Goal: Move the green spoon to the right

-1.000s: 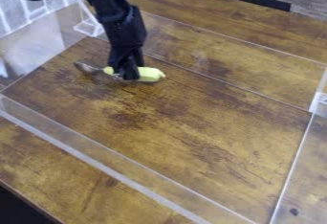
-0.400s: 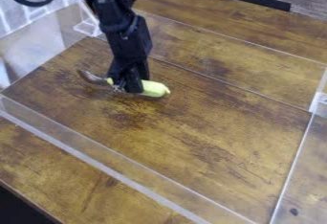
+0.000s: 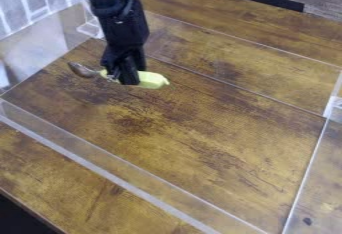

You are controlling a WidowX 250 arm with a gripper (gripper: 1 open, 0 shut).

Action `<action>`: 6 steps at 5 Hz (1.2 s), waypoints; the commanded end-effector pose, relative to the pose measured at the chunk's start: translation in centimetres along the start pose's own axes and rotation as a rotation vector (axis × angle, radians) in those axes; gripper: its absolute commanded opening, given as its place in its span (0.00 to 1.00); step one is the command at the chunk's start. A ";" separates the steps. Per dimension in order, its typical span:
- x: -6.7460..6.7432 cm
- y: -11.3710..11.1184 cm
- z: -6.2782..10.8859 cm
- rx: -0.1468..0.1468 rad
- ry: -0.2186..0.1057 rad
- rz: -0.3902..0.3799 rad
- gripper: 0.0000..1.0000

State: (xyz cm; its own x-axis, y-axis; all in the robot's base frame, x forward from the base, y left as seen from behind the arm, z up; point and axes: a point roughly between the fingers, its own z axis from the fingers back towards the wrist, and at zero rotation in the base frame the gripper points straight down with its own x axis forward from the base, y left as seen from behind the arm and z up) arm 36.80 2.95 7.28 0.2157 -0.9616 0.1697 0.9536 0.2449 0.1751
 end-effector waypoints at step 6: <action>12.7 -3.6 2.3 0.029 -0.210 -0.360 0.00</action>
State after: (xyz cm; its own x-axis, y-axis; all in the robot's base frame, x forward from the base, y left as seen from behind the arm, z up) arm 35.44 -9.16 9.29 -0.1450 -0.9473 0.2855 0.9688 -0.0774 0.2353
